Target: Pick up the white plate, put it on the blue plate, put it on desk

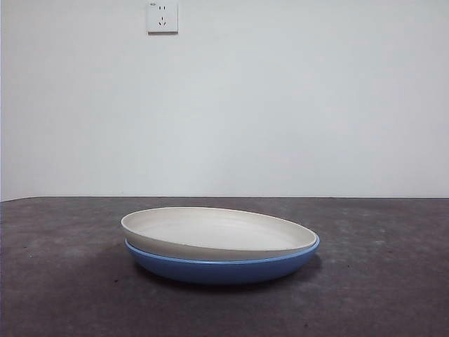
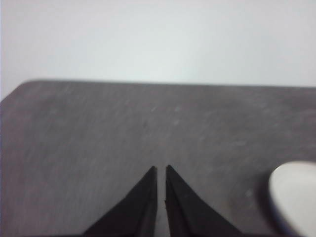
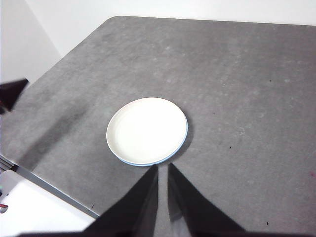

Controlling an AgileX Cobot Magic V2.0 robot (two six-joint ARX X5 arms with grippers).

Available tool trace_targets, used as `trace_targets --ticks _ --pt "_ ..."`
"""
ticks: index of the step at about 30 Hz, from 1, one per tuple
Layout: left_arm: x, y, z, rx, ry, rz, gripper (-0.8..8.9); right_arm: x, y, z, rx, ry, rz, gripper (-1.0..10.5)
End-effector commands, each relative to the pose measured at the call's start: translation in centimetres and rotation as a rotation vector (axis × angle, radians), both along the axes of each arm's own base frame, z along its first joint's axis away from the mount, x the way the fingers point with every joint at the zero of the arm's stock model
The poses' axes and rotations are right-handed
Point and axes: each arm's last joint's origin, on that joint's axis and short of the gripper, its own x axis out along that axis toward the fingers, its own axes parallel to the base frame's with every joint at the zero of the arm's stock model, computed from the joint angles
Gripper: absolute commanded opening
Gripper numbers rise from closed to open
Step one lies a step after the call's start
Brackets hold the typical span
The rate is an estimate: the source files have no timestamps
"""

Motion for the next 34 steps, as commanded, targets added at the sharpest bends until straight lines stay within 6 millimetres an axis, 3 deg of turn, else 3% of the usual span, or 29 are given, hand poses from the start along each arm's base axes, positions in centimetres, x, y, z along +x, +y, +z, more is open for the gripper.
trace_targets --ticks 1,8,14,34 --pt "0.2 0.1 -1.5 -0.005 0.018 0.045 0.28 -0.5 -0.2 -0.3 -0.022 0.050 0.007 0.3" --pt "0.4 0.5 -3.9 0.014 0.072 0.170 0.29 -0.5 -0.2 -0.3 -0.022 0.050 0.007 0.3" --pt "0.4 0.4 -5.0 0.020 0.090 0.161 0.28 -0.5 -0.2 -0.3 -0.022 0.050 0.007 0.3" --pt "0.1 0.4 -4.8 0.017 0.062 0.160 0.29 -0.5 -0.2 -0.3 -0.022 0.050 0.007 0.3"
